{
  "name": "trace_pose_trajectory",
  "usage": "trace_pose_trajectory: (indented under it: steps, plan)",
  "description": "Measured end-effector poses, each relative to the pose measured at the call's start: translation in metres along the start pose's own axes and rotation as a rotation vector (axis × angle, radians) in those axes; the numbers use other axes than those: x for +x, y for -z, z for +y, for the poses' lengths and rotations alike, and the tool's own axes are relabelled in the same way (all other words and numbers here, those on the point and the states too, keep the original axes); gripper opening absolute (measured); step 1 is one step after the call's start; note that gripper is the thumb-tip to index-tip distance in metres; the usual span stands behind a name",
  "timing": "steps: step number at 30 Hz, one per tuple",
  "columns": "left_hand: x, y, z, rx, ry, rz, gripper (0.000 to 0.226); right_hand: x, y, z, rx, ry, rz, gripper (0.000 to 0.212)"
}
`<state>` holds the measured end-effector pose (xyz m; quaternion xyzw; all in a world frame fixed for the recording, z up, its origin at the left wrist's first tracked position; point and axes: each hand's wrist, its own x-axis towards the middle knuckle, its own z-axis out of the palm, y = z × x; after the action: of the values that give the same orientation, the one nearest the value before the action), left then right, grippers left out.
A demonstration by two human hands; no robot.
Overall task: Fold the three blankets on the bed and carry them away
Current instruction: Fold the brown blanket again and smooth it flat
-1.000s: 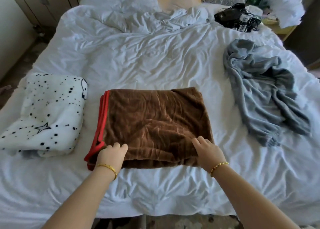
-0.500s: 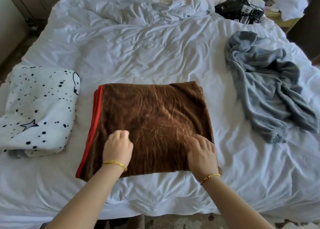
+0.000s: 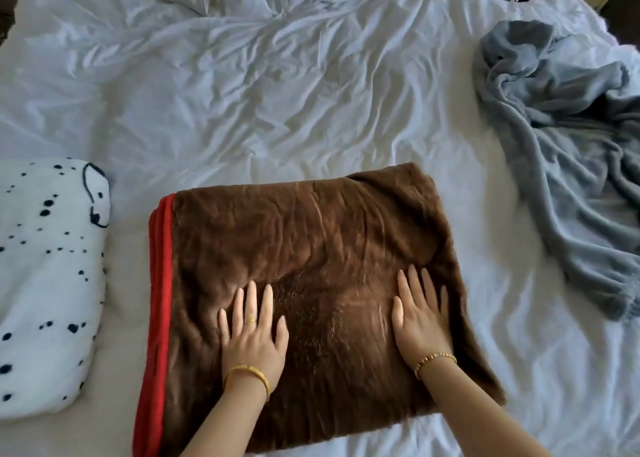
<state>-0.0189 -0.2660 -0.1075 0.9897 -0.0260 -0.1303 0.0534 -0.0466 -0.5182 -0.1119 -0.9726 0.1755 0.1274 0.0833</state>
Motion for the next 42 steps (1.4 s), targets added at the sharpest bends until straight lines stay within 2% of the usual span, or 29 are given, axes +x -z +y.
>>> trace_pose_trajectory:
  steps: [2, 4, 7, 8, 11, 14, 17, 20, 22, 24, 26, 27, 28, 30, 32, 34, 35, 38, 40, 42]
  plan:
    - [0.016, 0.018, 0.004, -0.067, 0.010, 0.072, 0.063, 0.011, 0.009, -0.010, 0.074, -0.093, 0.132, 0.048]
    - [0.047, 0.038, 0.009, -0.091, -0.070, 0.246, 0.043, 0.032, 0.028, -0.027, 0.197, -0.160, 0.315, 0.035]
    - [0.104, 0.068, 0.011, -0.044, -0.172, 0.396, 0.047, 0.087, 0.061, -0.049, 0.291, -0.177, 0.464, 0.033]
    - [0.121, 0.076, 0.012, -0.032, -0.207, 0.373, 0.048, 0.107, 0.072, -0.054, 0.297, -0.208, 0.450, 0.039]
    - [0.160, 0.087, 0.013, 0.089, -0.209, 0.131, 0.057, 0.159, 0.095, -0.062, 0.327, -0.364, 0.371, 0.049]
    - [0.178, 0.070, 0.006, 0.106, -0.172, 0.023, 0.063, 0.183, 0.095, -0.063, 0.335, -0.428, 0.266, 0.033]
    - [0.174, 0.056, -0.004, 0.115, -0.122, -0.037, 0.062, 0.192, 0.098, -0.054, 0.420, -0.463, 0.328, 0.014]
    - [0.178, 0.056, -0.009, 0.149, -0.040, -0.117, 0.062, 0.196, 0.112, -0.036, 0.465, -0.653, 0.418, 0.024]
    - [0.182, 0.060, 0.005, 0.100, 0.005, -0.094, 0.061, 0.190, 0.113, -0.039, 0.377, -0.589, 0.473, 0.034]
    - [0.176, 0.067, 0.034, -0.023, -0.072, 0.069, 0.058, 0.174, 0.102, -0.064, 0.283, -0.238, 0.515, 0.042]
    - [0.163, 0.066, 0.063, -0.106, -0.242, 0.168, 0.056, 0.157, 0.081, -0.093, 0.187, 0.165, 0.421, 0.045]
    - [0.155, 0.061, 0.069, -0.084, -0.300, 0.146, 0.059, 0.150, 0.069, -0.099, 0.120, 0.282, 0.306, 0.047]
    - [0.152, 0.054, 0.066, -0.045, -0.299, 0.089, 0.062, 0.148, 0.060, -0.097, 0.069, 0.317, 0.204, 0.049]
    - [0.157, 0.040, 0.036, 0.023, -0.134, -0.002, 0.062, 0.158, 0.050, -0.070, 0.038, 0.200, 0.114, 0.054]
    - [0.161, 0.035, -0.001, 0.077, 0.014, 0.029, 0.062, 0.168, 0.046, -0.031, 0.001, 0.026, 0.121, 0.055]
    - [0.156, 0.039, -0.016, 0.116, 0.092, 0.038, 0.064, 0.170, 0.047, 0.004, 0.066, -0.121, 0.054, 0.057]
    - [0.152, 0.042, -0.011, 0.121, 0.131, 0.026, 0.062, 0.168, 0.047, 0.016, 0.131, -0.153, 0.009, 0.057]
    - [0.137, 0.050, 0.037, -0.006, 0.252, -0.008, 0.058, 0.158, 0.052, 0.036, 0.326, -0.165, 0.012, 0.048]
    - [0.124, 0.051, 0.079, -0.085, 0.178, 0.034, 0.058, 0.149, 0.062, 0.044, 0.592, -0.281, -0.089, 0.040]
    - [0.106, 0.051, 0.124, -0.192, 0.001, 0.122, 0.053, 0.138, 0.070, 0.056, 0.794, -0.351, -0.327, 0.044]
